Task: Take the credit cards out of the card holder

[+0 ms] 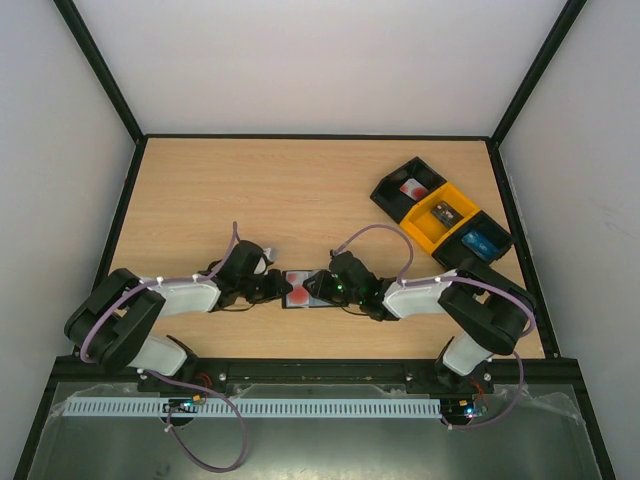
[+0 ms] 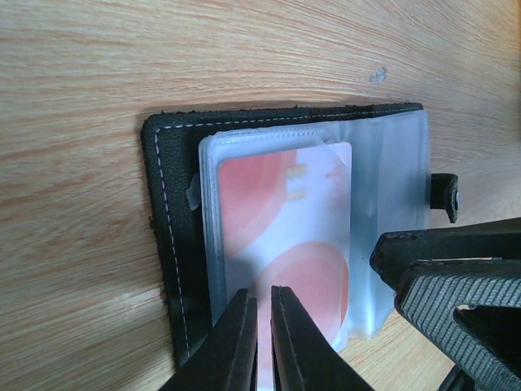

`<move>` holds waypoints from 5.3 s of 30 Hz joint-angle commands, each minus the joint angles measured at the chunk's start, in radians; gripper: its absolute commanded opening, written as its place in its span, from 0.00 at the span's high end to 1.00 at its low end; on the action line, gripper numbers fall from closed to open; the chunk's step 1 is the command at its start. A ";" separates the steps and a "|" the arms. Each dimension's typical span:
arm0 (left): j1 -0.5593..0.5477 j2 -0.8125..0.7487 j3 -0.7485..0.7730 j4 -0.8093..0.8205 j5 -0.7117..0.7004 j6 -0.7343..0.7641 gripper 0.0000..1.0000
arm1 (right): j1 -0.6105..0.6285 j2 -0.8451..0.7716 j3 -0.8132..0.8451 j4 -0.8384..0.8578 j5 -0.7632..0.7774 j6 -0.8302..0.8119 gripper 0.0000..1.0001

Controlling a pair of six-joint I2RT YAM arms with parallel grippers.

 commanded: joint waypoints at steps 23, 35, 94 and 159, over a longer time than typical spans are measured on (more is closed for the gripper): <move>0.008 0.000 -0.047 -0.010 -0.040 -0.014 0.92 | 0.007 0.076 -0.021 0.105 0.020 -0.044 0.78; 0.007 0.005 -0.051 -0.006 -0.041 -0.014 0.92 | 0.007 0.104 -0.040 0.200 -0.034 -0.026 0.92; 0.003 -0.087 -0.006 -0.062 -0.034 -0.010 0.57 | -0.020 -0.245 -0.064 -0.172 0.184 -0.175 0.98; 0.098 -0.403 0.094 0.119 0.351 -0.186 0.98 | -0.020 -0.786 -0.318 0.187 -0.019 0.104 0.39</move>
